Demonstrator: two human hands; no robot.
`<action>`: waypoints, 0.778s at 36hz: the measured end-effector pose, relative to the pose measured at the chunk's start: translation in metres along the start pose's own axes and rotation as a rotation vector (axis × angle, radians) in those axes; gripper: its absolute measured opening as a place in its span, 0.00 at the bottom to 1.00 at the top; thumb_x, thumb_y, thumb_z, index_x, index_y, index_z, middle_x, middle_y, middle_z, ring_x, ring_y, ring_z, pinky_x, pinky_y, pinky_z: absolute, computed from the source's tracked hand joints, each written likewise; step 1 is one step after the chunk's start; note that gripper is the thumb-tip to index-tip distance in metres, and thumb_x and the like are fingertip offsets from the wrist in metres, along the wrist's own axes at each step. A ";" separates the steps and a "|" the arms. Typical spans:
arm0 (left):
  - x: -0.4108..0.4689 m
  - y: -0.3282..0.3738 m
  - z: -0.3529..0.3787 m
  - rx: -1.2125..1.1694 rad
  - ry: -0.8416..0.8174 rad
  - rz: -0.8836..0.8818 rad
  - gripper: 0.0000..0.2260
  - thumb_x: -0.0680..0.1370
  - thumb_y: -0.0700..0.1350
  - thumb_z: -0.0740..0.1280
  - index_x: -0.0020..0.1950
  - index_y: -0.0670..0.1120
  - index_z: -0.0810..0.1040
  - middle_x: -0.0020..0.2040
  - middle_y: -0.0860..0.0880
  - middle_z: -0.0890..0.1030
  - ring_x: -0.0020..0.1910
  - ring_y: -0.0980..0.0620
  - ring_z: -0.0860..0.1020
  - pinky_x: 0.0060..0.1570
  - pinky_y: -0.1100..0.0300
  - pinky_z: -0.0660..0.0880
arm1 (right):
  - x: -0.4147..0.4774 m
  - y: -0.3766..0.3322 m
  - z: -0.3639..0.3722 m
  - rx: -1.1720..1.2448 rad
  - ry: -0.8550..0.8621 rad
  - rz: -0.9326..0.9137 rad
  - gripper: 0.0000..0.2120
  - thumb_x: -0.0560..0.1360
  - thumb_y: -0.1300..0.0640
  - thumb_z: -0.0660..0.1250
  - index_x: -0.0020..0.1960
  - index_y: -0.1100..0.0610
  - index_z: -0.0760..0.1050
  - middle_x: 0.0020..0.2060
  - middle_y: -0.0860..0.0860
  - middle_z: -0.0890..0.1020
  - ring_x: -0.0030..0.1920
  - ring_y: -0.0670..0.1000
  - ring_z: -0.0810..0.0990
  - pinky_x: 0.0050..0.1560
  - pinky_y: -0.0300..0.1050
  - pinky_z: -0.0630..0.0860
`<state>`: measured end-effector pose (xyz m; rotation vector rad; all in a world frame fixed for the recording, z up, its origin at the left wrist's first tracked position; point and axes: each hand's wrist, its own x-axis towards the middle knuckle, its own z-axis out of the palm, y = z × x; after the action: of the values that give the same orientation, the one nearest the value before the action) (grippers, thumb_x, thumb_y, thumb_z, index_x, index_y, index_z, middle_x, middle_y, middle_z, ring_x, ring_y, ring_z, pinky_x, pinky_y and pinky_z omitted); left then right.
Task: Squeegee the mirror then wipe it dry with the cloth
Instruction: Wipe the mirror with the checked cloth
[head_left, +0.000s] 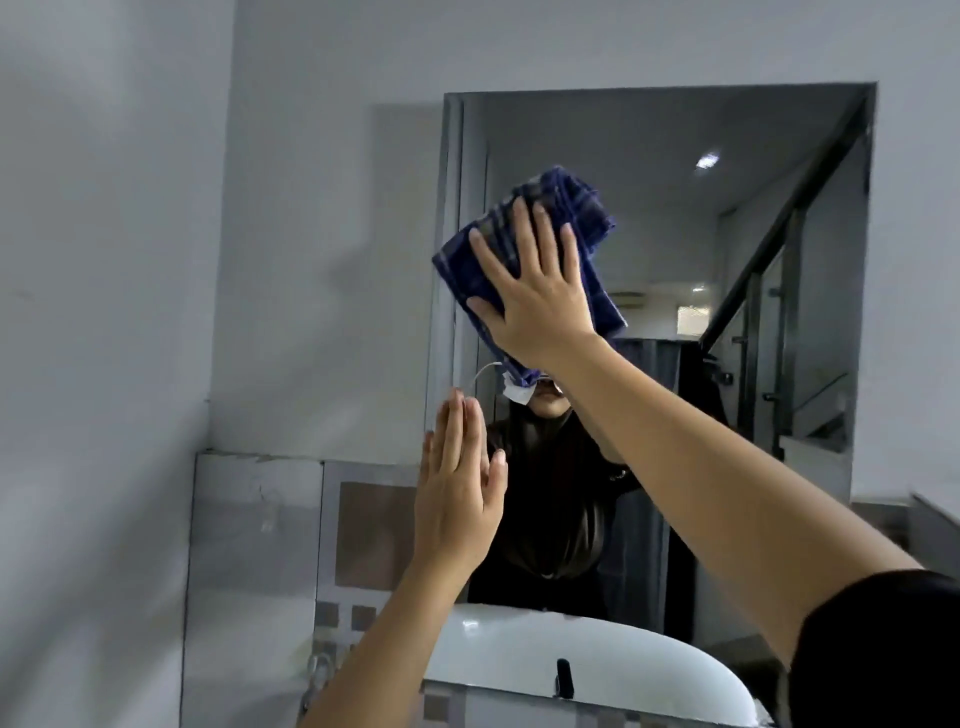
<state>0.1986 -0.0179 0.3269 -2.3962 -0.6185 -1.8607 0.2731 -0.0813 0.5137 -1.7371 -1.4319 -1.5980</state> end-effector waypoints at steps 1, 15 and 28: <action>-0.006 0.002 0.002 -0.003 0.002 -0.014 0.26 0.80 0.56 0.46 0.76 0.46 0.49 0.77 0.48 0.49 0.76 0.53 0.45 0.74 0.52 0.49 | -0.008 -0.001 0.002 -0.027 -0.029 -0.129 0.30 0.77 0.40 0.50 0.75 0.49 0.47 0.75 0.61 0.48 0.75 0.62 0.45 0.72 0.59 0.37; -0.043 -0.001 0.005 -0.015 -0.083 0.008 0.29 0.80 0.49 0.58 0.76 0.45 0.48 0.77 0.47 0.47 0.76 0.54 0.43 0.74 0.57 0.43 | -0.132 0.105 -0.008 0.139 0.134 0.737 0.30 0.76 0.39 0.53 0.75 0.44 0.48 0.76 0.58 0.46 0.76 0.58 0.43 0.73 0.57 0.40; -0.104 -0.019 0.011 -0.008 -0.176 -0.032 0.32 0.78 0.51 0.63 0.76 0.45 0.51 0.77 0.46 0.52 0.76 0.52 0.48 0.72 0.48 0.60 | -0.101 -0.087 0.040 0.252 0.006 0.248 0.30 0.76 0.45 0.57 0.75 0.48 0.52 0.76 0.59 0.52 0.75 0.60 0.47 0.71 0.55 0.33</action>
<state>0.1815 -0.0270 0.2222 -2.5899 -0.6659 -1.6781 0.2366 -0.0551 0.3819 -1.6845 -1.2931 -1.2366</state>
